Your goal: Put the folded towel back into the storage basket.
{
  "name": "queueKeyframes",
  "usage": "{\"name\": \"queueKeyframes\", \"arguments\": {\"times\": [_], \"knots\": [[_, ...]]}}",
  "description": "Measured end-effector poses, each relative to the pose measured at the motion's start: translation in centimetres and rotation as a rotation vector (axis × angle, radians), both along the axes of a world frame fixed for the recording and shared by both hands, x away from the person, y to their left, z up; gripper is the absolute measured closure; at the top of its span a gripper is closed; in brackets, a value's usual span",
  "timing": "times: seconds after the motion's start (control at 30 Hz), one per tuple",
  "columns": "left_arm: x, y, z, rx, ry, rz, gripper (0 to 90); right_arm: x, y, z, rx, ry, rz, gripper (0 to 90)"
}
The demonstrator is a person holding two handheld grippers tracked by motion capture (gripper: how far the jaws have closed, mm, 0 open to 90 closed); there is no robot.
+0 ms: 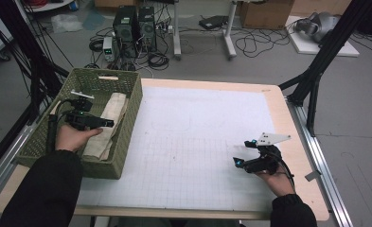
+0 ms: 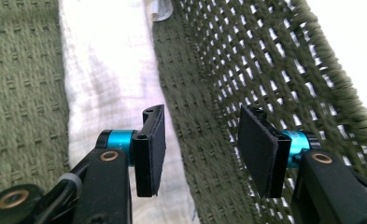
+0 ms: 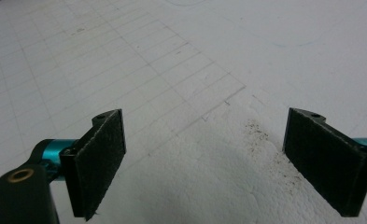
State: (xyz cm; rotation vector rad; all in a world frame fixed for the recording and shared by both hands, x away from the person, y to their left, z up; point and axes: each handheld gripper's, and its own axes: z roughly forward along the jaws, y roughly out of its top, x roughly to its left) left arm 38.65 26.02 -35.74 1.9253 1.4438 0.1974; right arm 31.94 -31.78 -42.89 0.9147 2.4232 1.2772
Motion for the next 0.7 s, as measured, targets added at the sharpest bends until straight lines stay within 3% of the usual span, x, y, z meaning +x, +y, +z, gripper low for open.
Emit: {"name": "queueKeyframes", "arguments": {"times": [0.07,0.2,0.5,0.7], "knots": [[-0.02,0.08,0.12,-0.035,0.001,0.004,50.3,0.02,0.01,0.01,0.002,-0.002,0.000,12.6],[-0.06,0.22,0.17,-0.040,0.008,0.010,50.8,-0.01,-0.01,0.12,0.007,-0.005,0.000,12.6],[-0.26,0.56,0.43,-0.112,-0.019,0.033,50.2,-0.08,0.09,0.23,0.005,-0.009,0.002,12.5],[-0.41,0.95,0.65,-0.195,-0.045,0.037,47.2,-0.22,0.09,0.44,0.003,-0.021,-0.003,12.1]]}}
